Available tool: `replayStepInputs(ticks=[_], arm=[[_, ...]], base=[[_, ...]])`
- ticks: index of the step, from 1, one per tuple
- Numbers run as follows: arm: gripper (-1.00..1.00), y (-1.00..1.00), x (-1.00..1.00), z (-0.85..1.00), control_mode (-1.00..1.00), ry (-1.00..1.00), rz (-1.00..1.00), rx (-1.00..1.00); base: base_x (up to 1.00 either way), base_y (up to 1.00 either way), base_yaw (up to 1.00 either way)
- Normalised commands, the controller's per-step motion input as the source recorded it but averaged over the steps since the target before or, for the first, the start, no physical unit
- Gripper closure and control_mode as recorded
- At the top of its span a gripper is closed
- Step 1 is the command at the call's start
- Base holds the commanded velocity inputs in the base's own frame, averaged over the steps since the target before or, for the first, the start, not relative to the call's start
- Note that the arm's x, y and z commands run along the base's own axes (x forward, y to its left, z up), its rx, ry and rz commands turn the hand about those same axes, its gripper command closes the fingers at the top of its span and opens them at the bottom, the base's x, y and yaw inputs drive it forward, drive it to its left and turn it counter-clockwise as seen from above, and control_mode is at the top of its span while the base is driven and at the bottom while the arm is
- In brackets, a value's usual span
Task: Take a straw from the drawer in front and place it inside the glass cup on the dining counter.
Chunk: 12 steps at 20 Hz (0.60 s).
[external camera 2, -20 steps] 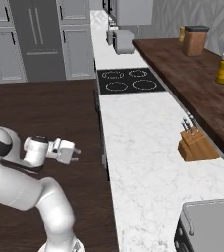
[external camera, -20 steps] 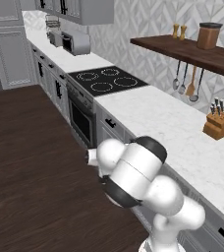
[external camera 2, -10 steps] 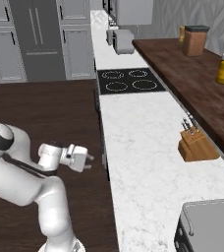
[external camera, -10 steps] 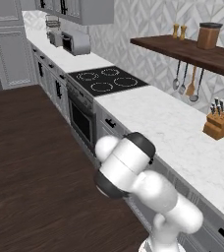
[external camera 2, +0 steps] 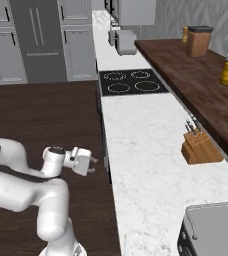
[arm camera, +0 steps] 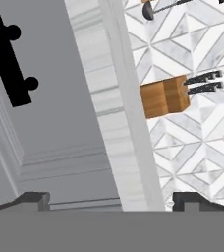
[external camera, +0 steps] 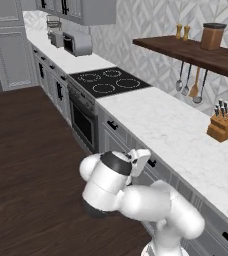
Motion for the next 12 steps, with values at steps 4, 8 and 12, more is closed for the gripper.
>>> replayStepInputs(ticks=[4, 8, 12], arm=[[-1.00, -0.37, 0.24, -0.21, -1.00, 0.08, 0.02, -0.02], [-1.00, -0.16, 0.03, -0.21, -1.00, 0.02, 0.05, -0.01], [-1.00, -0.04, 0.05, -0.25, -1.00, 0.01, 0.08, -0.04]], base=[[0.00, 0.00, 0.00], [0.00, 0.00, 0.00], [0.00, 0.00, 0.00]])
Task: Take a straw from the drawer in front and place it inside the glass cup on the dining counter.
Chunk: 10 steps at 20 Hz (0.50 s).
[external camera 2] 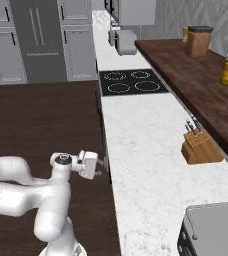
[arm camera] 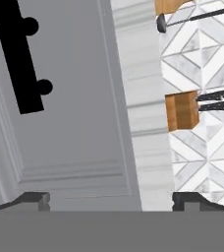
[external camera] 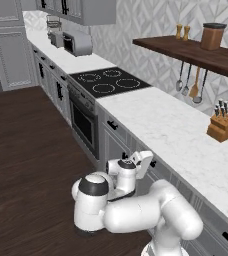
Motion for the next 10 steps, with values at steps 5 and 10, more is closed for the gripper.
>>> replayStepInputs(ticks=[5, 10], arm=[[-1.00, 0.00, 0.23, -0.24, -1.00, 0.00, 0.09, -0.05], [-1.00, 0.00, 0.39, -0.20, -1.00, 0.00, 0.11, -0.03]], base=[[0.00, 0.00, 0.00], [0.00, 0.00, 0.00]])
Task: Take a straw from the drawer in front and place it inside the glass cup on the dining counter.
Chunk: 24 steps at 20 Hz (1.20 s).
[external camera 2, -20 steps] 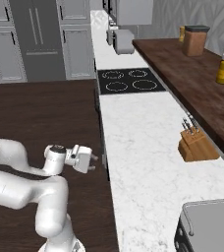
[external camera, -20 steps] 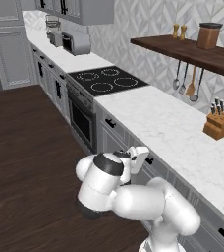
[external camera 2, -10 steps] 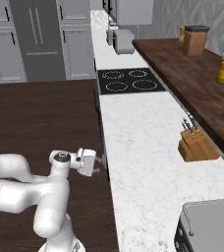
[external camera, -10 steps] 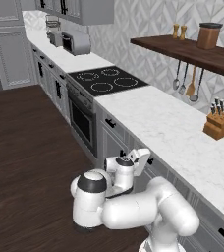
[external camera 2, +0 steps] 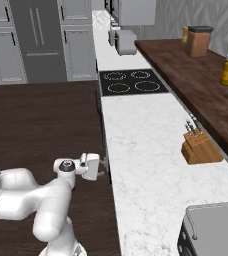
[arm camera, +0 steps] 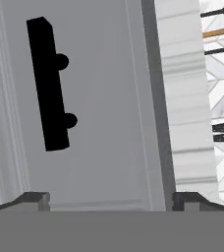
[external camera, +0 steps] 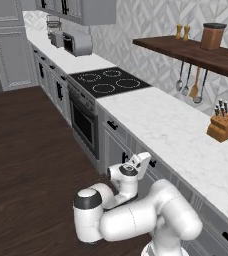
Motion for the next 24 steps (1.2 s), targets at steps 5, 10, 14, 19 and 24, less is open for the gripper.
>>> replayStepInputs(ticks=[5, 10, 14, 19, 24], arm=[[-1.00, 0.00, 0.36, -0.17, -1.00, 0.00, 0.08, -0.02], [-1.00, 0.00, 0.36, -0.21, -1.00, 0.00, 0.06, -0.01], [-1.00, 0.00, 0.30, -0.30, -1.00, 0.00, 0.02, -0.01], [-1.00, 0.00, 0.36, -0.32, -1.00, 0.00, 0.01, -0.01], [-1.00, -0.06, 0.47, -0.13, -1.00, 0.00, 0.00, 0.00]], base=[[0.00, 0.00, 0.00], [0.00, 0.00, 0.00], [0.00, 0.00, 0.00], [0.00, 0.00, 0.00], [0.00, 0.00, 0.00]])
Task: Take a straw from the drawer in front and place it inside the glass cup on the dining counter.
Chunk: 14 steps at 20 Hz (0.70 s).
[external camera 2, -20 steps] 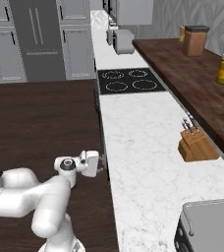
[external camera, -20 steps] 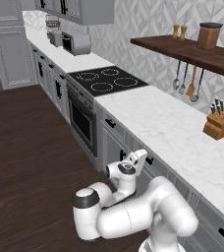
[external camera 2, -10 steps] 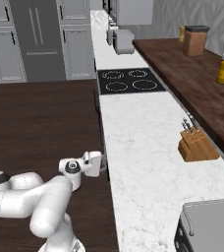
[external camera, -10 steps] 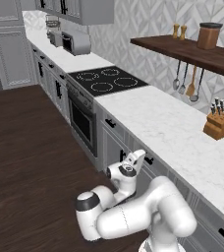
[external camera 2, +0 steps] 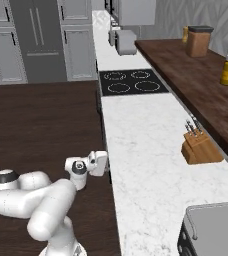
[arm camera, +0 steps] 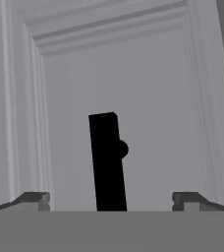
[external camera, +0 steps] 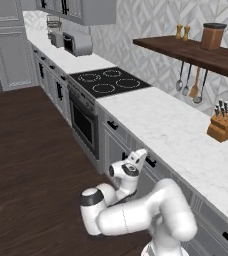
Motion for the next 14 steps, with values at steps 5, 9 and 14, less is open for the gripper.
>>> replayStepInputs(ticks=[5, 9, 14], arm=[[-1.00, -0.19, 0.37, -0.22, -1.00, 0.00, 0.00, 0.00], [-1.00, -0.37, 0.35, -0.64, -1.00, 0.05, 0.00, 0.00], [-1.00, -0.45, 0.28, -0.91, -1.00, 0.10, 0.00, 0.00]], base=[[0.00, 0.00, 0.00], [0.00, 0.00, 0.00], [0.00, 0.00, 0.00]])
